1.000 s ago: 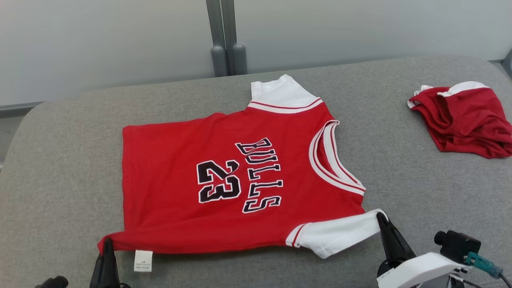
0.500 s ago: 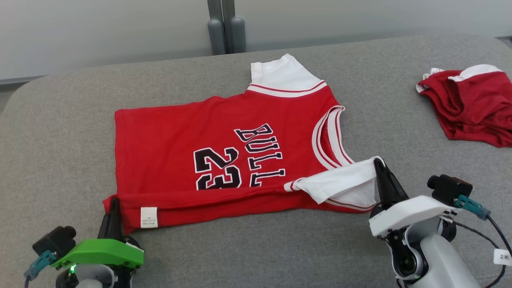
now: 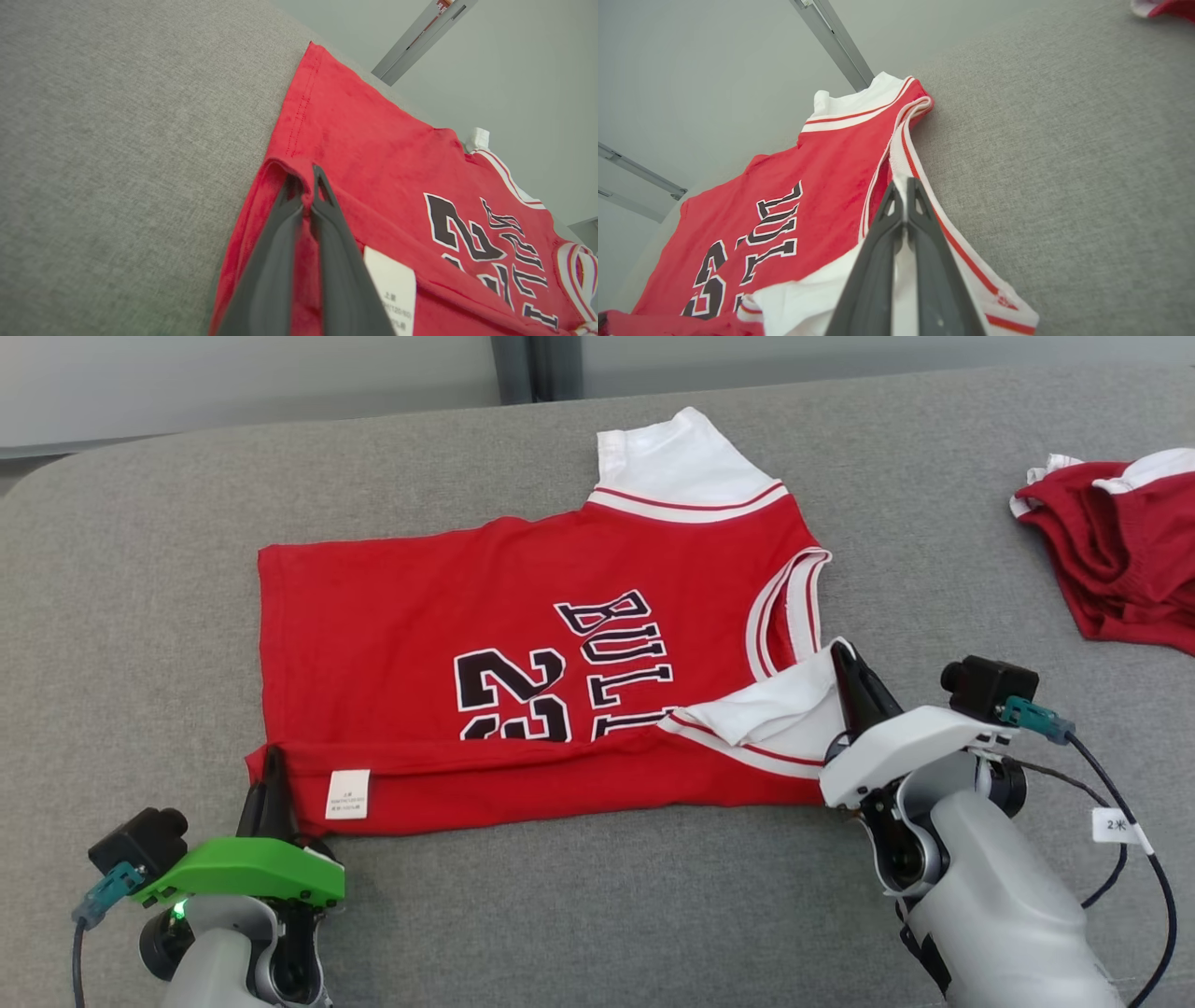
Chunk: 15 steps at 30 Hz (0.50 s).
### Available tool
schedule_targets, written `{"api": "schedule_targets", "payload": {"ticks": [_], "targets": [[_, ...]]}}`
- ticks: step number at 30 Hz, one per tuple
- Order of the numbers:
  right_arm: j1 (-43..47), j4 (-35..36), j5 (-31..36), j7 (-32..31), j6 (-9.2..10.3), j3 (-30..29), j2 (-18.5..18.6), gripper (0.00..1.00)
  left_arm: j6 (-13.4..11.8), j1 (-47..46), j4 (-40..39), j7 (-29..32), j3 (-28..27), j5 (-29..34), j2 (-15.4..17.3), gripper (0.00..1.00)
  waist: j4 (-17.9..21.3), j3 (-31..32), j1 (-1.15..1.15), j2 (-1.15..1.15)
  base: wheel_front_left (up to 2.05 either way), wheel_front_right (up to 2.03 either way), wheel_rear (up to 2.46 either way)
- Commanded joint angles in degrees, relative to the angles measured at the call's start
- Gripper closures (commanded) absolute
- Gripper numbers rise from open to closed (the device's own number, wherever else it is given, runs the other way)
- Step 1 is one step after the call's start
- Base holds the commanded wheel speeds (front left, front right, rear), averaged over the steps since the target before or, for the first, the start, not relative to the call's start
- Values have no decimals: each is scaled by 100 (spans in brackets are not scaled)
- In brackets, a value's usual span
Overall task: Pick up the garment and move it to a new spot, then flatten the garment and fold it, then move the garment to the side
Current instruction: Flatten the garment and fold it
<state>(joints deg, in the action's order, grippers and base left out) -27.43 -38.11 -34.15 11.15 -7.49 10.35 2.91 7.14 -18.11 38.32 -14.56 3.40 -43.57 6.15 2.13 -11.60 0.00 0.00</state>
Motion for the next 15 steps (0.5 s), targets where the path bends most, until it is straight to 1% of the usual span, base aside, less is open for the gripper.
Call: {"api": "schedule_targets", "payload": {"ticks": [1, 3, 4, 5, 6, 7, 10, 15], "targets": [[-177, -184, -4, 51, 0, 38, 5, 100, 30, -117, 0, -23, 19, 31, -6, 82, -67, -30, 0, 0, 0, 0, 0], [-373, -464, 21, 91, 0, 82, 8, 100, 34, -136, -31, -37, 55, 62, -25, 60, -116, -36, 0, 0, 0, 0, 0], [-467, -617, -3, 98, 0, 123, 7, 84, 28, -138, -64, -44, 67, 63, -37, 42, -145, -35, 0, 0, 0, 0, 0], [-541, -730, -34, 110, 0, 151, 5, 58, 29, -128, -102, -48, 77, 73, -44, 17, -168, -32, 0, 0, 0, 0, 0], [-625, -868, -48, 123, 0, 174, 8, 4, 31, -100, -157, -54, 86, 76, -55, 0, -195, -27, 0, 0, 0, 0, 0], [-685, -972, -57, 140, 0, 194, 10, 0, 33, -65, -206, -58, 92, 76, -64, 0, -219, -19, 0, 0, 0, 0, 0], [-870, -1235, -106, 233, 0, 222, 11, 0, 36, 110, -381, -56, 91, 71, -67, 0, -268, 12, 0, 0, 0, 0, 0], [-1019, -1348, -239, 354, 0, 235, 11, 0, 40, 421, -650, -62, 0, 6, -13, 0, -233, 101, 0, 0, 0, 0, 0]]}}
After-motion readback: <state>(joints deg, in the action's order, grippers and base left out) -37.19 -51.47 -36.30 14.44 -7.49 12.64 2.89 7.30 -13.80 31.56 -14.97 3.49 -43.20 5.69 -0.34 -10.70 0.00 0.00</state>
